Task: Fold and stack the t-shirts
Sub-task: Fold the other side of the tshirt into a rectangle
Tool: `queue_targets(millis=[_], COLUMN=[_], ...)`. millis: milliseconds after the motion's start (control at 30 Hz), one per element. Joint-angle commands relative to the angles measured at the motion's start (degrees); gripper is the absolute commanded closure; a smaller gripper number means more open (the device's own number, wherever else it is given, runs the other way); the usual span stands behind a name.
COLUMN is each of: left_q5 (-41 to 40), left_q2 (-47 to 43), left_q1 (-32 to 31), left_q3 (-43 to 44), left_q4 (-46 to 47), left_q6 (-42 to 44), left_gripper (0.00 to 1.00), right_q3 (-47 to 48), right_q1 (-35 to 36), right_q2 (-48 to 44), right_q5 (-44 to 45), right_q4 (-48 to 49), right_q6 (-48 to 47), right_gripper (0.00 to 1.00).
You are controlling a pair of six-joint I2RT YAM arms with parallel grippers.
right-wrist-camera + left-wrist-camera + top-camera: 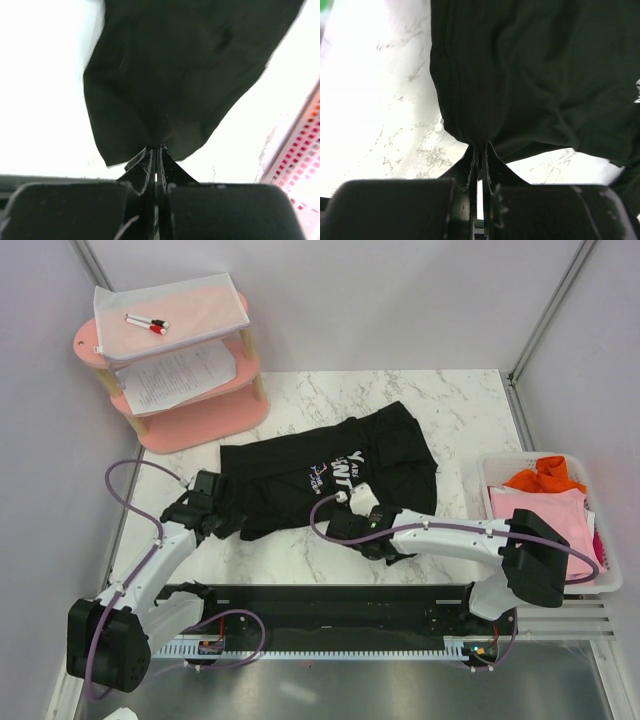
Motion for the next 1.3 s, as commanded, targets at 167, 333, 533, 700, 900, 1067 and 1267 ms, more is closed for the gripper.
queue_targets(millis=[167,333,533,700,900,1067,1267], left_q5=[-1.8,-1.4,0.7,3.4,8.7,11.8,14.0], left_q2=[3.1,4.5,4.9,5.8,9.0,15.3,21.9], left_q1=[0.3,1.5,5.1,8.4,12.7,13.8,16.0], left_q3=[9.0,12.1,13.5,14.0,14.3,15.5,18.2], left_q4=[-1.4,-1.6,-1.7,-1.3,0.6,3.0,4.5], left_q6=[3.8,5.3,6.8,8.6,11.0,12.7,14.0], left_gripper=[0.98,0.98,0.98,0.98,0.98,0.98,0.98], right_q3=[8.8,10.4,13.1,15.7,18.6,21.3,28.1], right_q1=[-11.9,-18.1,-26.3,-30.3,-35.1,-39.4,-41.7], right_q2=[-3.6,-2.9,-2.0,0.4,4.1,8.7,14.7], right_q5=[11.0,10.6,7.6,5.0,1.6,-1.9,-4.4], right_q4=[6.0,15.2,22.7,27.1,31.4,34.4,34.7], right_q6=[-6.9,-13.6,-19.3,-23.0,-25.4,-25.8,-26.9], right_gripper=[1.0,1.0,1.0,1.0,1.0,1.0,1.0])
